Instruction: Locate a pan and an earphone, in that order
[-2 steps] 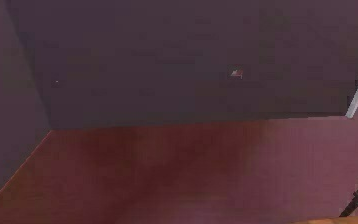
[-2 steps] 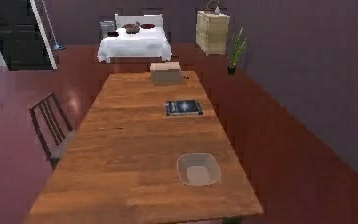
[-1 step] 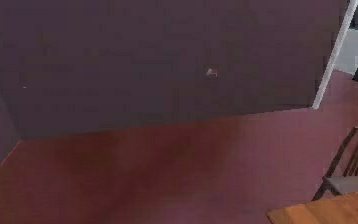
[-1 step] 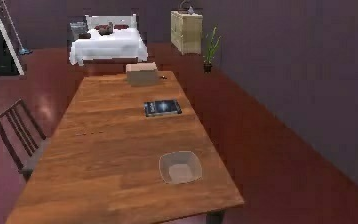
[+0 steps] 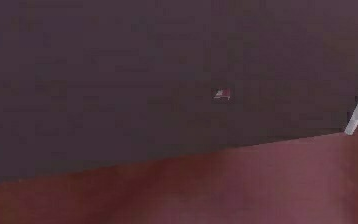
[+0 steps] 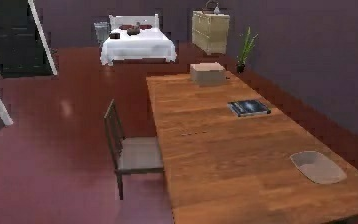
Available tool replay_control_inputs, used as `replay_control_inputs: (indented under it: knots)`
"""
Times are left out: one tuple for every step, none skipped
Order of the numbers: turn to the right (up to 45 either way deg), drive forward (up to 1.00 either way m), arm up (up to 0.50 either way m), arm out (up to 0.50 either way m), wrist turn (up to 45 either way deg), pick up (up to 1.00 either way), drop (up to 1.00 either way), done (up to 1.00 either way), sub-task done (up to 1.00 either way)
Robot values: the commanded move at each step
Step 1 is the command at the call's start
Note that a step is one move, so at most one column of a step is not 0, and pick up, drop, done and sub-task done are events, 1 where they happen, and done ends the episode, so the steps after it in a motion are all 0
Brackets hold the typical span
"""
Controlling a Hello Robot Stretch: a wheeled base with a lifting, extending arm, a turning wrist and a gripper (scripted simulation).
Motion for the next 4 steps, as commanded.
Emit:
replay_control_inputs:
  knots:
    - [27.0,0.00,0.00,0.00,0.0,0.00,0.00,0.00,0.00]
    - [3.0,0.00,0.00,0.00,0.0,0.00,0.00,0.00,0.00]
    - [0.0,0.30,0.00,0.00,0.0,0.00,0.00,0.00,0.00]
    - [12.0,0.00,0.00,0.00,0.0,0.00,0.00,0.00,0.00]
